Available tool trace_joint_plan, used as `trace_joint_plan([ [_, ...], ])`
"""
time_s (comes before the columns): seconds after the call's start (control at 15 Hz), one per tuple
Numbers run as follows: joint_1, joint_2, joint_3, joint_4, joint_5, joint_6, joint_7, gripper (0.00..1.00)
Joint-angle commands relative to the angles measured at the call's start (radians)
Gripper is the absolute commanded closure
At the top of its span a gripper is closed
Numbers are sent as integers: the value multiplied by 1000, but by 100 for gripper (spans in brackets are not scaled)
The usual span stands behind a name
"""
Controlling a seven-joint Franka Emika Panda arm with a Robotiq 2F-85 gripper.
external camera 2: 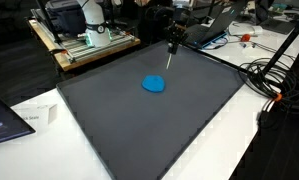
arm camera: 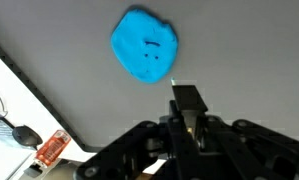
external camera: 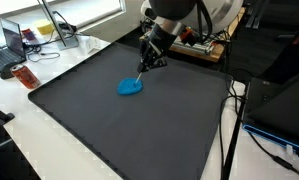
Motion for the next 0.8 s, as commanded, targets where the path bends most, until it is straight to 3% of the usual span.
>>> trace_joint_plan([
  [0.0, 141, 68, -171, 71, 66, 8, -19, 97],
  [0.07, 165, 85, -197, 90, 83, 8, -22, 97],
  [0.13, 117, 143, -104, 206, 27, 113, -13, 97],
  [0.2, 226, 120, -274, 112, 116, 13, -35, 97],
  [0.33, 231, 170, -270, 190, 120, 55, -35, 97],
  [0.4, 262, 184, -314, 190, 139, 50, -42, 97],
  [0.47, 246, 173, -283, 138, 89, 26, 3, 97],
  [0.73, 272, 215, -318, 153, 101, 32, -14, 97],
])
